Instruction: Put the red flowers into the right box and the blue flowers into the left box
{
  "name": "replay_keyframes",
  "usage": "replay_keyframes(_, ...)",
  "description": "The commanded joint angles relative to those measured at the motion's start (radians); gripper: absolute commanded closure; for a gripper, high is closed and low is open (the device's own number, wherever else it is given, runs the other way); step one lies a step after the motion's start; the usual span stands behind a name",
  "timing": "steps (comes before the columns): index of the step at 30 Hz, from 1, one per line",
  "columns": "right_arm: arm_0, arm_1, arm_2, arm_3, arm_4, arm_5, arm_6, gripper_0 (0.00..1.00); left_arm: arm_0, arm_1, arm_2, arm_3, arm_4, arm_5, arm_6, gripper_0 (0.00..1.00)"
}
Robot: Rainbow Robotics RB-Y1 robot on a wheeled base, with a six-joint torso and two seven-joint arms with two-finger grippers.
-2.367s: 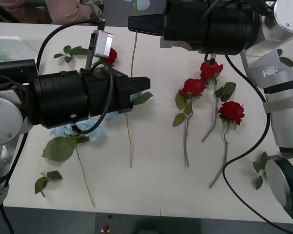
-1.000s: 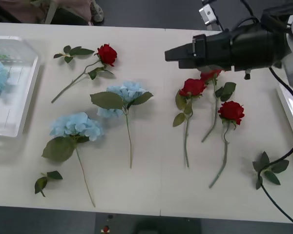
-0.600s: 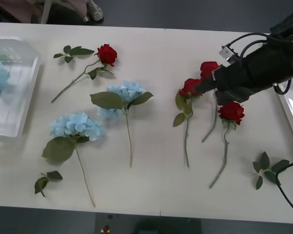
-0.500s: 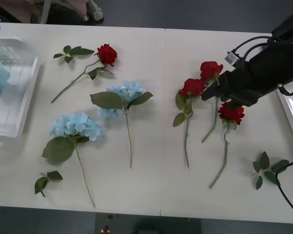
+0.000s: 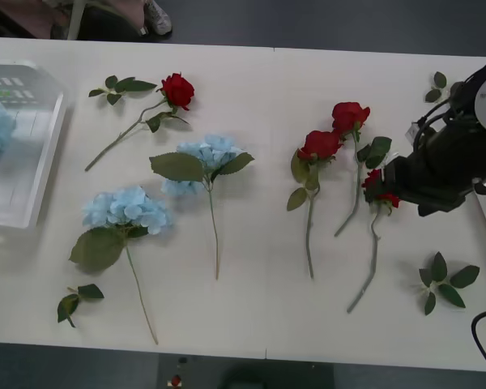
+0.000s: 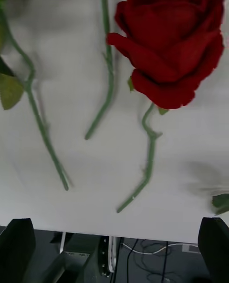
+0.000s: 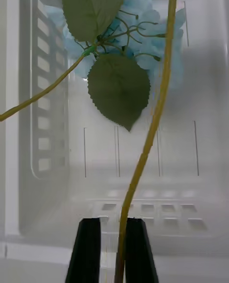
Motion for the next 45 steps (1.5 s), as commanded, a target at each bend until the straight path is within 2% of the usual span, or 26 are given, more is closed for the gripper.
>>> replay_keyframes(1, 0.017, 0.005, 0.002, -0.024, 0.058, -0.03, -0.008, 0.0, 0.01, 0.035, 0.014, -0.015, 0.014, -0.027, -0.051, 0.31)
replay_keyframes(3, 0.031, 0.018, 0.002, -0.021, 0.093, -0.056, -0.003, 0.0, 0.01, 0.035, 0.018, -0.017, 0.026, -0.028, -0.057, 0.24)
replay_keyframes(6, 0.039, 0.027, 0.01, 0.004, 0.133, -0.095, 0.008, 0.0, 0.01, 0.035, 0.02, -0.017, 0.038, -0.027, -0.064, 0.19)
replay_keyframes(11, 0.039, 0.034, 0.039, 0.074, 0.196, -0.177, 0.028, 0.0, 0.01, 0.035, 0.026, -0.017, 0.087, -0.027, -0.073, 0.17)
replay_keyframes(16, 0.039, 0.034, 0.088, 0.142, 0.246, -0.266, 0.04, 0.0, 0.011, 0.058, 0.035, -0.017, 0.264, -0.025, -0.088, 0.17)
replay_keyframes(20, 0.039, 0.038, 0.113, 0.194, 0.265, -0.326, 0.049, 0.0, 0.013, 0.111, 0.046, -0.03, 0.434, 0.038, -0.096, 0.18)
replay_keyframes(24, 0.039, 0.053, 0.116, 0.235, 0.285, -0.366, 0.063, 0.0, 0.011, 0.202, 0.078, -0.058, 0.506, 0.121, -0.091, 0.17)
replay_keyframes(29, 0.039, 0.065, 0.116, 0.263, 0.3, -0.397, 0.075, 0.0, -0.004, 0.283, 0.049, -0.06, 0.563, 0.142, -0.082, 0.17)
replay_keyframes(32, 0.039, 0.07, 0.131, 0.283, 0.314, -0.426, 0.085, 0.0, -0.078, 0.297, -0.023, -0.058, 0.558, 0.139, -0.07, 0.17)
replay_keyframes(38, 0.039, 0.079, 0.153, 0.284, 0.342, -0.444, 0.086, 0.0, -0.231, 0.288, -0.215, 0.016, 0.529, 0.042, -0.051, 0.17)
replay_keyframes(45, 0.039, 0.102, 0.157, 0.304, 0.397, -0.464, 0.095, 0.0, -0.381, 0.226, -0.374, 0.131, 0.491, -0.056, -0.053, 0.08)
